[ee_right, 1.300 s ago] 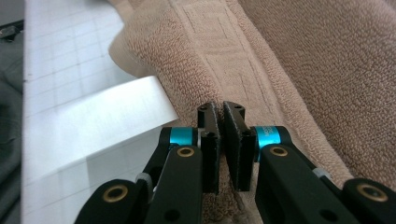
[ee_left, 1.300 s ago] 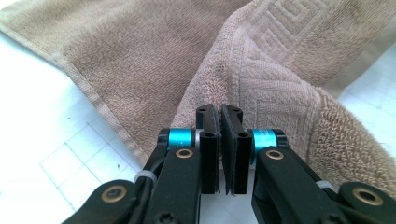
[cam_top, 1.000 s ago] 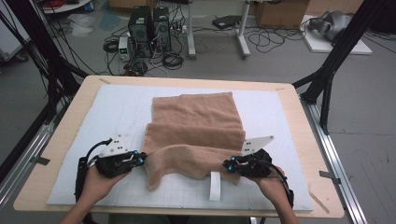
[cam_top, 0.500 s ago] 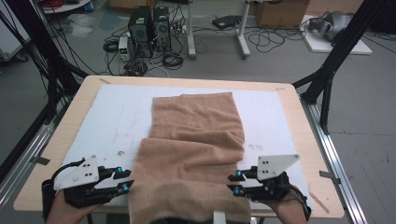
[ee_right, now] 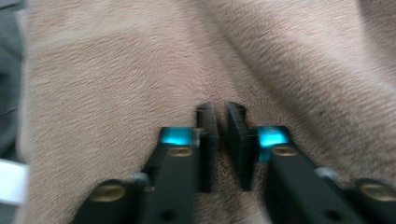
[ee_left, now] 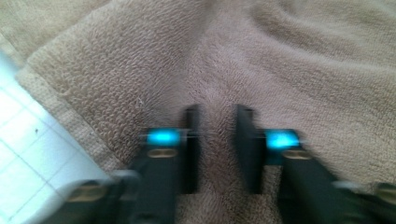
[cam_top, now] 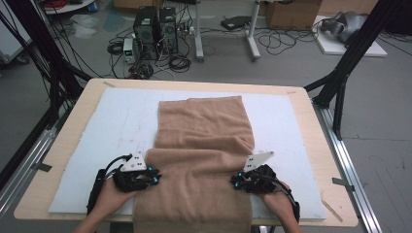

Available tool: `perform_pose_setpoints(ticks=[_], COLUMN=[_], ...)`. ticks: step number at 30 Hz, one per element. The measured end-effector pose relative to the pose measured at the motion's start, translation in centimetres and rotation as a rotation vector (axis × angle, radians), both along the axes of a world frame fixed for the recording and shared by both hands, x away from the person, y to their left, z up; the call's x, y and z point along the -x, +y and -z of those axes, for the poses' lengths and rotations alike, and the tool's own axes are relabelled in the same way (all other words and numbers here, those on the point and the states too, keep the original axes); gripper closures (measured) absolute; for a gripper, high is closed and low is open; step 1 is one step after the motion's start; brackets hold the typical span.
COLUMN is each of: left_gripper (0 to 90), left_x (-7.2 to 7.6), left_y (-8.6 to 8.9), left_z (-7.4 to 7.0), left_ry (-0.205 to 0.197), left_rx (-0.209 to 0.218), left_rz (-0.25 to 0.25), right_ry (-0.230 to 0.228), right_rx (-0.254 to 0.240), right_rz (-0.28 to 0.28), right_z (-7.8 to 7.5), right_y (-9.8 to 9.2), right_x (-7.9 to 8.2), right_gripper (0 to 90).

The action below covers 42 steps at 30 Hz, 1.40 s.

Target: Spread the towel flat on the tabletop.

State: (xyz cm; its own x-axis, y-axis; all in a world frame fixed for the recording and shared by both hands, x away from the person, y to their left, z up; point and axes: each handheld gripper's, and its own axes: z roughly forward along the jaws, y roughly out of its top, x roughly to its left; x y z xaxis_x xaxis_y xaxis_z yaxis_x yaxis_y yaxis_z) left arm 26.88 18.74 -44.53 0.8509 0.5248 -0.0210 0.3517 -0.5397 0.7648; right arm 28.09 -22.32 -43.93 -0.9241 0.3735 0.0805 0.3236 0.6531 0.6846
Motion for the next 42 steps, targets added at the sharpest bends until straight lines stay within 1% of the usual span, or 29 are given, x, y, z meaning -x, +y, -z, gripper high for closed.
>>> perform_pose_setpoints(ticks=[2,3,5,8,9,11,12,13,14,15,16,18,19,20,21,23,24,25,26,27,28,30,32,34,37,39,40,41,42], left_gripper=[85.6,85.8,86.0,86.1,86.1,85.6,83.8,78.0,70.5,67.5,66.3,64.8,64.9,64.7,64.1,62.7,62.7,63.7,69.4,77.4,83.1,86.8,87.3,87.5,87.6,87.3,86.0,81.0,73.0], left_x=[0.6,0.9,1.8,3.6,4.2,5.5,6.0,6.3,6.3,6.1,5.7,4.4,3.6,2.8,2.0,0.7,0.3,0.0,0.0,0.2,0.3,0.7,1.5,2.5,4.7,6.0,6.5,6.7,6.6], left_y=[-0.1,0.0,0.3,0.9,1.1,1.3,1.4,1.4,1.3,1.4,1.4,1.4,1.4,1.4,1.4,1.3,1.3,1.3,1.2,1.3,1.3,1.3,1.5,1.9,2.8,3.1,3.2,3.2,3.2], left_z=[-0.2,-0.3,-0.6,-1.2,-1.5,-2.1,-2.5,-2.7,-3.0,-3.2,-3.3,-3.2,-2.9,-2.5,-2.1,-1.1,-0.6,-0.2,0.1,0.2,0.2,0.1,-0.2,-0.6,-1.6,-2.2,-2.4,-2.6,-2.8], left_ry=[-0.004,-0.003,-0.019,-0.026,-0.030,-0.030,-0.032,-0.041,-0.050,-0.054,-0.057,-0.070,-0.071,-0.068,-0.062,-0.037,-0.019,-0.002,-0.010,-0.014,-0.017,-0.014,-0.020,-0.028,-0.047,-0.050,-0.046,-0.043,-0.050], left_rx=[-0.012,-0.010,-0.002,0.032,0.040,0.073,0.085,0.093,0.087,0.087,0.090,0.082,0.077,0.067,0.051,0.018,0.007,-0.007,0.011,0.024,0.022,0.015,0.013,0.029,0.056,0.074,0.082,0.086,0.086], left_rz=[0.013,0.022,0.029,0.038,0.050,0.081,0.098,0.096,0.093,0.090,0.078,0.048,0.031,0.011,-0.014,-0.044,-0.053,-0.046,-0.039,-0.036,-0.033,-0.020,-0.006,0.003,0.028,0.053,0.063,0.067,0.064], right_ry=[0.014,0.019,0.012,0.000,0.001,-0.007,-0.016,-0.024,-0.036,-0.044,-0.065,-0.077,-0.086,-0.081,-0.076,-0.064,-0.053,-0.042,-0.022,-0.021,-0.011,0.006,0.013,0.012,0.004,-0.019,-0.031,-0.037,-0.050], right_rx=[0.005,0.006,0.005,-0.034,-0.050,-0.083,-0.105,-0.135,-0.154,-0.153,-0.123,-0.085,-0.052,-0.022,-0.007,0.023,0.033,0.047,0.056,0.022,0.001,-0.013,-0.004,0.001,-0.032,-0.044,-0.064,-0.098,-0.125], right_rz=[-0.020,-0.031,-0.052,-0.074,-0.089,-0.121,-0.136,-0.133,-0.123,-0.101,-0.074,-0.019,0.002,0.024,0.039,0.053,0.063,0.066,0.070,0.068,0.061,0.045,0.018,-0.010,-0.073,-0.101,-0.106,-0.100,-0.086], right_z=[-0.1,-0.2,-0.6,-1.6,-1.9,-2.7,-3.1,-3.5,-3.7,-4.0,-4.1,-3.9,-3.7,-3.3,-2.9,-2.0,-1.5,-1.0,-0.4,-0.1,0.0,0.1,-0.1,-0.6,-1.9,-2.9,-3.4,-3.9,-4.2], right_y=[0.0,0.1,0.0,-0.3,-0.5,-0.6,-0.7,-0.9,-1.1,-1.4,-1.6,-1.9,-1.9,-1.9,-2.0,-1.9,-1.9,-1.9,-1.8,-1.9,-2.0,-2.2,-2.1,-2.0,-2.0,-2.1,-2.3,-2.6,-2.8], right_x=[0.3,0.5,1.3,3.3,4.0,5.6,6.2,6.5,6.5,6.2,5.7,4.3,3.5,2.8,2.0,0.8,0.4,0.0,-0.3,-0.3,-0.3,0.0,0.4,1.3,3.3,4.7,5.1,5.3,5.3], right_gripper=[86.9,87.0,87.1,87.1,87.1,86.3,84.6,80.2,76.9,76.0,73.3,72.3,71.6,70.7,70.1,68.9,69.4,70.5,73.0,78.7,85.0,87.1,87.5,87.5,87.3,85.4,83.4,78.9,77.5])
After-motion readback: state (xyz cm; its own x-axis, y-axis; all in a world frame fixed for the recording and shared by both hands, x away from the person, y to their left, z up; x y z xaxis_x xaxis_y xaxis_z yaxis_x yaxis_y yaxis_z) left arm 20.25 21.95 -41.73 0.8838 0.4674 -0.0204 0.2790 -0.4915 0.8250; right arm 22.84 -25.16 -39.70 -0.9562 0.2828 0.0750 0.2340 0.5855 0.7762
